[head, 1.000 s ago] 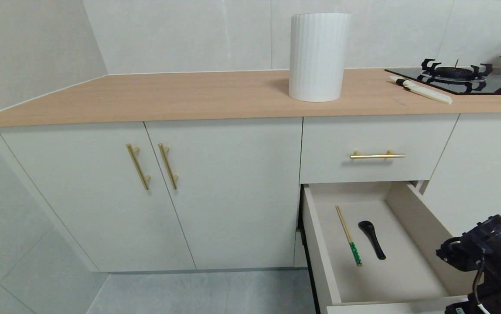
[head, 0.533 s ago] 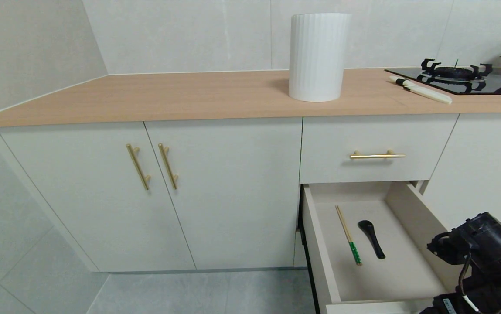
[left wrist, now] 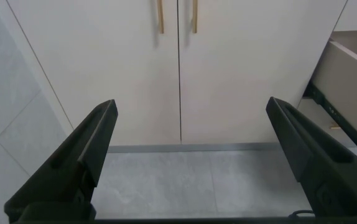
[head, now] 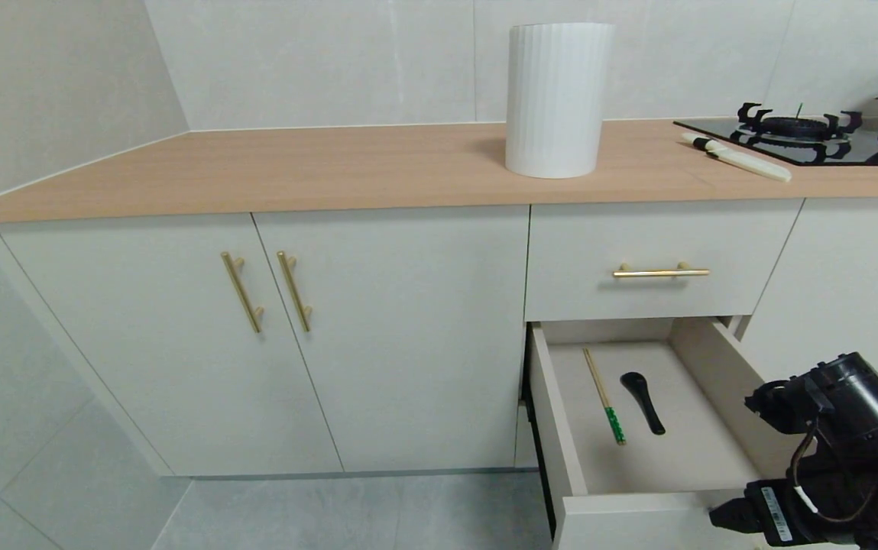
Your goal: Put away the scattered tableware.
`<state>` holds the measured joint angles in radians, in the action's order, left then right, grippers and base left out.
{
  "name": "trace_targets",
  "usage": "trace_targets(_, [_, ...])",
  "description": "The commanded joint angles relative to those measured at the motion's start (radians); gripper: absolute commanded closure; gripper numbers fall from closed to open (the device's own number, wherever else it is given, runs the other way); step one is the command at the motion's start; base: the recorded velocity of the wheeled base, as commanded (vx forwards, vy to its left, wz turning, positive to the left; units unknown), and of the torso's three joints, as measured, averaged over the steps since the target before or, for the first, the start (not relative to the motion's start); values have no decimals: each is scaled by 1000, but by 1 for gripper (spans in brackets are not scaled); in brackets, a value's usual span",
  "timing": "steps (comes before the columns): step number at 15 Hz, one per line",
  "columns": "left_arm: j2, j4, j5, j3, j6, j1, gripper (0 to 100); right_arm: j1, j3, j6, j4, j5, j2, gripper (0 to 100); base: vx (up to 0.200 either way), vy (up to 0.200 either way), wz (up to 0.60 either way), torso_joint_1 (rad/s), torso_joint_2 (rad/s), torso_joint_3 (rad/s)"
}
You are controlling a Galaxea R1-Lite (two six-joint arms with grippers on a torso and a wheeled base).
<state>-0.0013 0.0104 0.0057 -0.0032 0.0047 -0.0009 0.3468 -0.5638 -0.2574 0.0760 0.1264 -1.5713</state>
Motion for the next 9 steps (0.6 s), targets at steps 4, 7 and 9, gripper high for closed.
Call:
trace_targets(4, [1,0,0,0,0,-1,0,0,-61,7,-116,-1,-156,0,0,0,0,0,0,0])
trace_targets(7, [1,0,0,0,0,1,0,-19,-171,10,-122,-1,-260,0,0,0,0,0,0,0])
trace_targets(9, [1,0,0,0,1,-1,0,-31,-246,10,-122,-1,-317,0,0,0,0,0,0,0])
